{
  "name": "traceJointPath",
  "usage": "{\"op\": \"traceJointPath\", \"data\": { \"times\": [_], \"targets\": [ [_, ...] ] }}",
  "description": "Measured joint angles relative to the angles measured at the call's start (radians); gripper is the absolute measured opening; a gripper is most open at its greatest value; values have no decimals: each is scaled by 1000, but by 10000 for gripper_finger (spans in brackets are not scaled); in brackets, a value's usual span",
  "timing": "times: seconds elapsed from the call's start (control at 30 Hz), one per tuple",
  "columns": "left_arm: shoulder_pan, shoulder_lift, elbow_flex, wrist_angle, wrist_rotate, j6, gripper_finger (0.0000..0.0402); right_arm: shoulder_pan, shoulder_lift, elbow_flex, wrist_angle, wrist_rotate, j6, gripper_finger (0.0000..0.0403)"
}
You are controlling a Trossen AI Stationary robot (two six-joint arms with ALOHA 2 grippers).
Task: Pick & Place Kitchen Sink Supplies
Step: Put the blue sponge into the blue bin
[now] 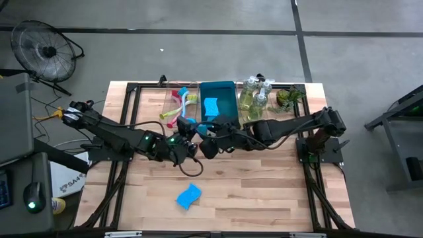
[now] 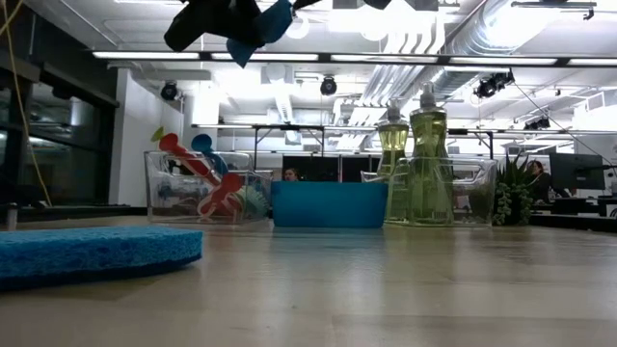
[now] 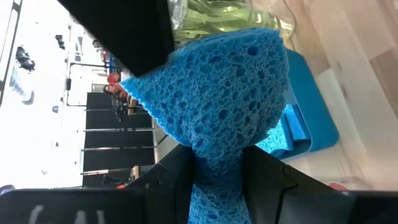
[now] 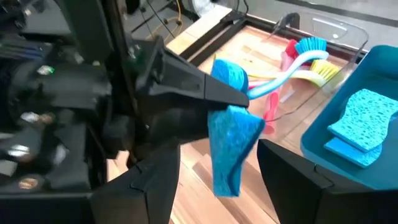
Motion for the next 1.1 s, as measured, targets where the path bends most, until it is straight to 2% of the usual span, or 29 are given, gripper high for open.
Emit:
{"op": "traceJointPath", "data": {
  "times": [0.2, 0.43, 0.93, 1.1],
  "targets": [
    [0, 0, 0, 10, 7, 0, 111, -21, 24, 0, 7, -59, -7, 209],
    [0, 0, 0, 9, 8, 0, 111, -22, 30, 0, 18, -34, -25, 192],
    [0, 0, 0, 8, 26, -3, 111, -22, 30, 0, 16, -72, -88, 34],
    [-2, 0, 0, 8, 38, -2, 111, -22, 30, 0, 17, -83, -110, 7]
  ]
}}
